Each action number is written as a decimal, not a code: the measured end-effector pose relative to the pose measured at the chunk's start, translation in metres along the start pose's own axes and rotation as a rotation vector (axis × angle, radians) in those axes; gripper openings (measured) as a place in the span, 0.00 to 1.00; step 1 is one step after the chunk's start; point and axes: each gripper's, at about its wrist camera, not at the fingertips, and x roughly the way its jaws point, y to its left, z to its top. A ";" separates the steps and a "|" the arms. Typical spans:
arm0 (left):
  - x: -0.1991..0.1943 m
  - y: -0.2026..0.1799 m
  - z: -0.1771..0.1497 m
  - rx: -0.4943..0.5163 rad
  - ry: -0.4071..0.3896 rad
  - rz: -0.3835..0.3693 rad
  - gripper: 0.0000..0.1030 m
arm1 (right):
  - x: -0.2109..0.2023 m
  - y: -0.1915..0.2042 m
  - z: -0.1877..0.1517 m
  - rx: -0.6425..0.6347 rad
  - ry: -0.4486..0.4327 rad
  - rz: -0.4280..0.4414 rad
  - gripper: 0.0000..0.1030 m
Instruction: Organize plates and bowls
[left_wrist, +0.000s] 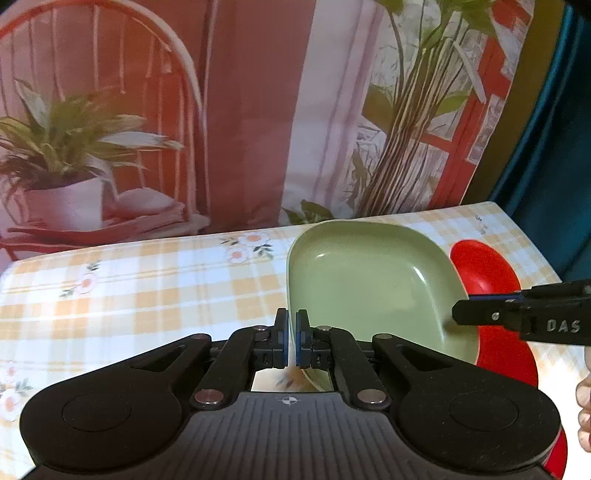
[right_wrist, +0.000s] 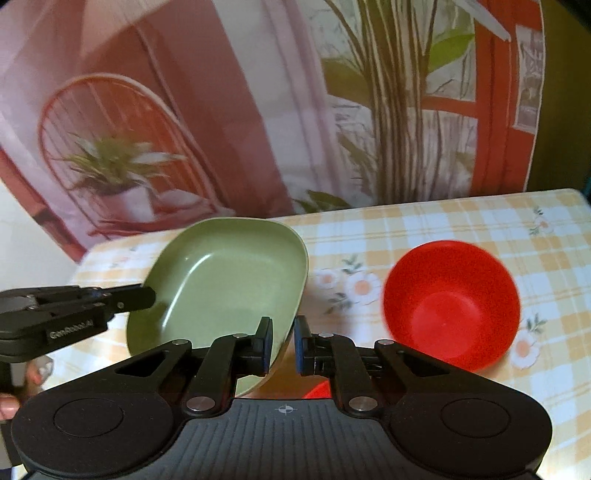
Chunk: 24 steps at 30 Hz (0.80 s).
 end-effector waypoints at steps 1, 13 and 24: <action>-0.004 0.001 -0.002 0.006 0.001 0.005 0.04 | -0.004 0.002 -0.003 0.006 -0.003 0.020 0.11; -0.047 0.007 -0.031 0.041 0.016 0.026 0.04 | -0.040 0.014 -0.053 0.043 -0.024 0.150 0.12; -0.043 0.004 -0.059 0.064 0.057 0.026 0.04 | -0.043 0.009 -0.093 0.087 -0.012 0.183 0.13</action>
